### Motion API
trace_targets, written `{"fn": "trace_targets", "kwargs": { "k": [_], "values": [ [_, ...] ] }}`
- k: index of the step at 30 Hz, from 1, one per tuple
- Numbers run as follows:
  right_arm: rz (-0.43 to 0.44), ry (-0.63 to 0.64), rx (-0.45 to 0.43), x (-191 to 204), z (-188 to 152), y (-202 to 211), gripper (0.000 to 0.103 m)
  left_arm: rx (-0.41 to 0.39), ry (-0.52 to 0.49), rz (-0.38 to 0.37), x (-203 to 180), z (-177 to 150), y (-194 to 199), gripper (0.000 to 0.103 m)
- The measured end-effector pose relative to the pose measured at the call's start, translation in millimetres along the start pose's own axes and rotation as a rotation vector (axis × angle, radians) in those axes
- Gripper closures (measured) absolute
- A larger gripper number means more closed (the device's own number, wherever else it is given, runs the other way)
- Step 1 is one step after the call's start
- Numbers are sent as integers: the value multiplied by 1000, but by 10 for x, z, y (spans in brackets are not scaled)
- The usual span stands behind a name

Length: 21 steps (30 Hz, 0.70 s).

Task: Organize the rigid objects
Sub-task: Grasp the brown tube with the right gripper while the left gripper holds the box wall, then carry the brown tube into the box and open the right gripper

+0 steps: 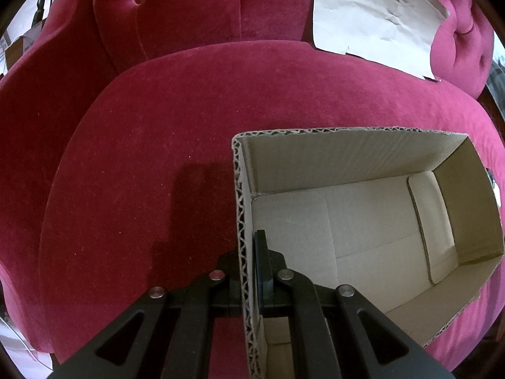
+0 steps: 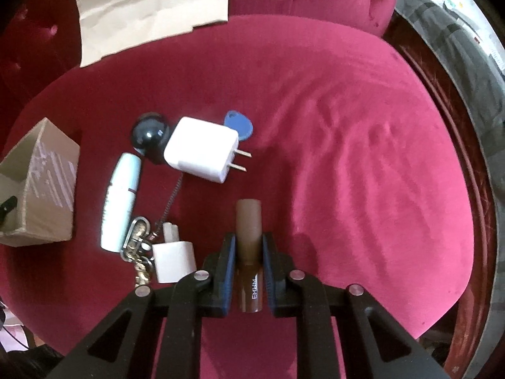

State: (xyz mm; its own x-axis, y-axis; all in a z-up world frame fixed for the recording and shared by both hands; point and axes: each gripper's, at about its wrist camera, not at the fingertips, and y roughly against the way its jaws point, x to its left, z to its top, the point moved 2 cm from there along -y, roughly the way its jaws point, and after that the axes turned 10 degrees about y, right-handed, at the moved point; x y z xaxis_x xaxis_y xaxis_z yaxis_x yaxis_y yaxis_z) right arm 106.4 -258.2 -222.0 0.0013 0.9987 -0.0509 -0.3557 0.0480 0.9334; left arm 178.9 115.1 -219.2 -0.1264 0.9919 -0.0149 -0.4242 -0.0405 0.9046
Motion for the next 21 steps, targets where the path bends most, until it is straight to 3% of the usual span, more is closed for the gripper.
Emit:
{"fn": "trace_targets", "kwargs": {
  "k": [21],
  "values": [
    [-6,80,-116,564,195,587,86,-3,-3,-7,14,-7,2,99]
  ]
}}
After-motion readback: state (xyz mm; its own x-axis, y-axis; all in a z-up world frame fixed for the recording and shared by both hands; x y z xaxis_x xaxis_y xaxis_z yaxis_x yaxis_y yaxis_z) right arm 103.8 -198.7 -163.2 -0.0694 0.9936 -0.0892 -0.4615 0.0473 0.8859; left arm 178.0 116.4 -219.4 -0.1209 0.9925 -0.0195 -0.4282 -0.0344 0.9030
